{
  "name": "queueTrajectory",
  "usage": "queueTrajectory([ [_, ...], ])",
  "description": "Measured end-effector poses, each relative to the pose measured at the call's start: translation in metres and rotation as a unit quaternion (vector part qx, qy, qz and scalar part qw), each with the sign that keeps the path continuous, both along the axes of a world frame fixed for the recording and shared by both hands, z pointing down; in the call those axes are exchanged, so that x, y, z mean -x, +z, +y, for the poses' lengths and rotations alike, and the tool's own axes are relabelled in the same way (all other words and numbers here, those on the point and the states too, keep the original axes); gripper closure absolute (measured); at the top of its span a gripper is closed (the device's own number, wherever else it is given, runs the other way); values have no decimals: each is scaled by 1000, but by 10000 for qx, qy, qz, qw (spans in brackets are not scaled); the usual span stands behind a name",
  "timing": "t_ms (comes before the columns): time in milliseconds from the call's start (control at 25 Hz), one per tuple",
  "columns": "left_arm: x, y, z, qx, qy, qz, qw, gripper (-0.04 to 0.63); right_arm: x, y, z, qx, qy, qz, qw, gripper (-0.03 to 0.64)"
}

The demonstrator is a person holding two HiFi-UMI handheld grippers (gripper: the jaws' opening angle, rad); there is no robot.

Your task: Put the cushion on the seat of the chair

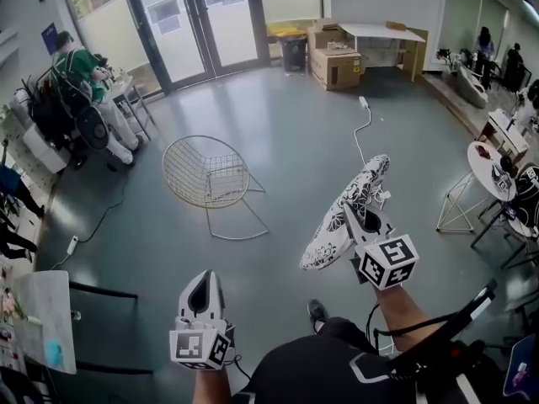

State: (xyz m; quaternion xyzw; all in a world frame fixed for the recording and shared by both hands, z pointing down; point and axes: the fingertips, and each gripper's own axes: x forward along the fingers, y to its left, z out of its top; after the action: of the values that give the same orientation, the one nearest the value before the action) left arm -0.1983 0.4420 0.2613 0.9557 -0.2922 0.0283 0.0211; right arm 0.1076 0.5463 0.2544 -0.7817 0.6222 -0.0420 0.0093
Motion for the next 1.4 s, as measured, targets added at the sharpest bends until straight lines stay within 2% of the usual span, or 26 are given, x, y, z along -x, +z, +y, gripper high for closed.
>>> queueTrajectory([
  [400, -69, -5, -60, 45, -257, -104, 9996, 588, -74, 5, -70, -1, -239, -153, 9996, 597],
  [720, -123, 0, -85, -61, -523, -271, 9982, 588, -136, 17, -103, -46, -449, -251, 9987, 597],
  [920, -139, 2, -97, -4, -722, -374, 9967, 588, -158, 25, -126, -26, -605, -351, 9976, 597],
  [1200, -160, 7, -111, -115, -761, -604, 9952, 588, -185, 36, -154, -35, -673, -424, 9968, 597],
  [1400, -163, 8, -141, 2, -764, -546, 9956, 588, -188, 41, -178, 67, -655, -473, 9967, 597],
])
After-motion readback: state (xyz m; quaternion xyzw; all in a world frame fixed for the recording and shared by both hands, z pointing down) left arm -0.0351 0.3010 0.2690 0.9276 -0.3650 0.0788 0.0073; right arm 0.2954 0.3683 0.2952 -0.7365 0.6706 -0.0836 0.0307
